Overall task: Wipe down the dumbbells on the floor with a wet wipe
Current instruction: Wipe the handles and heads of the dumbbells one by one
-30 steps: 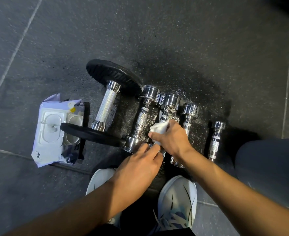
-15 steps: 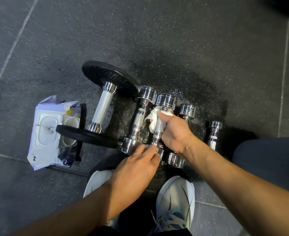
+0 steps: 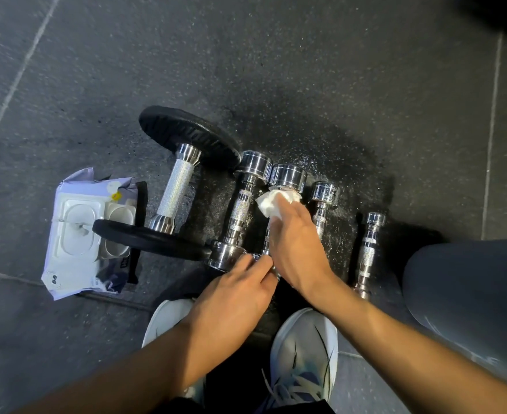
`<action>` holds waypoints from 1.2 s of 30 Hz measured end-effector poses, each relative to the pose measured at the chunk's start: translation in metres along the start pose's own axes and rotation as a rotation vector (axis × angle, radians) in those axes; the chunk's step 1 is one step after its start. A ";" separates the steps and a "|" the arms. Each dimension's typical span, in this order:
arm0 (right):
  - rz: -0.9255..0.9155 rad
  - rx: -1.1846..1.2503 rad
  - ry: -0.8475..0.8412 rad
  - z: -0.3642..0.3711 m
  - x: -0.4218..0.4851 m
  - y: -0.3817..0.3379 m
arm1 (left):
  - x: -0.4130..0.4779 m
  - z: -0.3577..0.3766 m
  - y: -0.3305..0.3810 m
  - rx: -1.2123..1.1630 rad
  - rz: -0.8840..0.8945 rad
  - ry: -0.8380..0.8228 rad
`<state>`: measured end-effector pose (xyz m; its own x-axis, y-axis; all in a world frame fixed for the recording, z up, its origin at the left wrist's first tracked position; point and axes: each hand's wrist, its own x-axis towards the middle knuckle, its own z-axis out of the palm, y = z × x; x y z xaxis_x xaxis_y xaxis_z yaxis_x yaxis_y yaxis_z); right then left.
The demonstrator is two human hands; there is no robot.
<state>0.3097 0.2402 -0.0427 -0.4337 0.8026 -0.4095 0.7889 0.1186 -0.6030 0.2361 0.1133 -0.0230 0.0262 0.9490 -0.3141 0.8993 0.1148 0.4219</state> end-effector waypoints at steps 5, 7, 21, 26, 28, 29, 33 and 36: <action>-0.040 0.150 0.089 -0.001 0.011 0.013 | -0.001 0.001 -0.001 0.011 0.005 -0.007; 0.101 0.272 0.061 -0.004 0.015 0.012 | -0.001 0.001 -0.002 0.007 0.000 -0.015; 0.467 0.575 -0.302 -0.003 0.015 0.030 | -0.001 0.001 -0.004 -0.007 -0.003 -0.018; 0.378 0.319 -0.212 0.001 0.002 0.023 | -0.001 0.003 -0.004 -0.006 0.000 -0.029; 0.444 0.421 -0.215 0.001 0.006 0.017 | 0.000 0.004 -0.004 -0.004 -0.002 -0.022; 0.508 0.573 -0.230 0.000 0.011 0.016 | 0.000 0.004 -0.005 -0.006 -0.006 -0.021; 0.608 1.098 -0.302 -0.012 0.031 0.014 | -0.001 0.004 -0.004 -0.010 0.000 -0.023; 0.584 1.242 -0.280 -0.015 0.041 0.019 | -0.001 0.004 -0.005 -0.005 0.004 -0.021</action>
<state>0.3134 0.2845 -0.0603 -0.3680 0.3966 -0.8410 0.0517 -0.8944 -0.4444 0.2336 0.1102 -0.0281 0.0385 0.9432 -0.3301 0.8969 0.1130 0.4275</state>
